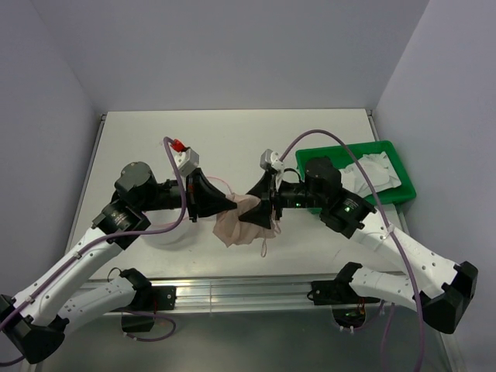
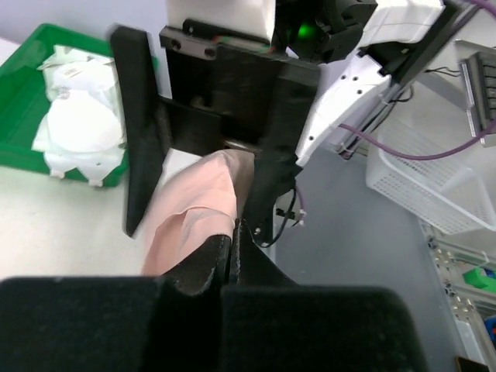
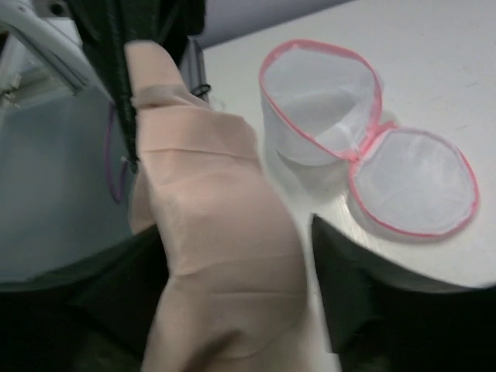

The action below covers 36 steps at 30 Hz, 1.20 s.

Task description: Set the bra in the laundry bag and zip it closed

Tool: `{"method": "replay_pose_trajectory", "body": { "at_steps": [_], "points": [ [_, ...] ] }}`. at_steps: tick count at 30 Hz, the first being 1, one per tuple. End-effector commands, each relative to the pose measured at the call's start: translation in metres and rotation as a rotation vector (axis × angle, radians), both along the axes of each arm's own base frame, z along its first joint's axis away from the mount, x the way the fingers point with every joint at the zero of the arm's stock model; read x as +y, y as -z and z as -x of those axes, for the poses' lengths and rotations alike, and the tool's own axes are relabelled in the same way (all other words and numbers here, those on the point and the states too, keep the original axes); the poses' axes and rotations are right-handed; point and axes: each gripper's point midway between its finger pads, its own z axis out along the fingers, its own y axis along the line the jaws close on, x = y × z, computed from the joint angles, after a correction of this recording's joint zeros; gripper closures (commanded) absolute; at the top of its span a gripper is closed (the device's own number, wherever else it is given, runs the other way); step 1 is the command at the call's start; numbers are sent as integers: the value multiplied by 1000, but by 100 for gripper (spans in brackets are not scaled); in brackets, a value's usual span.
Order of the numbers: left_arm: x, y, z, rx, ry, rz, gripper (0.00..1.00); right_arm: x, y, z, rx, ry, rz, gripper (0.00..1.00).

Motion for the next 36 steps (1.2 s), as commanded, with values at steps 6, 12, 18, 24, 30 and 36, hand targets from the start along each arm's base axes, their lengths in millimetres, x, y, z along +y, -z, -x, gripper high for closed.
{"method": "replay_pose_trajectory", "body": {
  "at_steps": [6,12,18,24,30,36],
  "points": [
    [22,-9,-39,-42,-301,-63,82,10,0,-18,79,72,12,84],
    [90,13,-102,79,-873,-161,22,17,1,-39,98,149,12,100],
    [170,68,-127,219,-1340,-307,19,38,-23,-65,124,208,-92,100],
    [237,94,-124,288,-1578,-334,26,73,-57,-98,193,238,-316,100],
    [281,119,-112,384,-1723,-292,29,97,-74,-133,261,372,-573,100],
    [283,141,-113,483,-1725,-271,24,115,-59,-172,381,536,-765,100]
  ]
}}
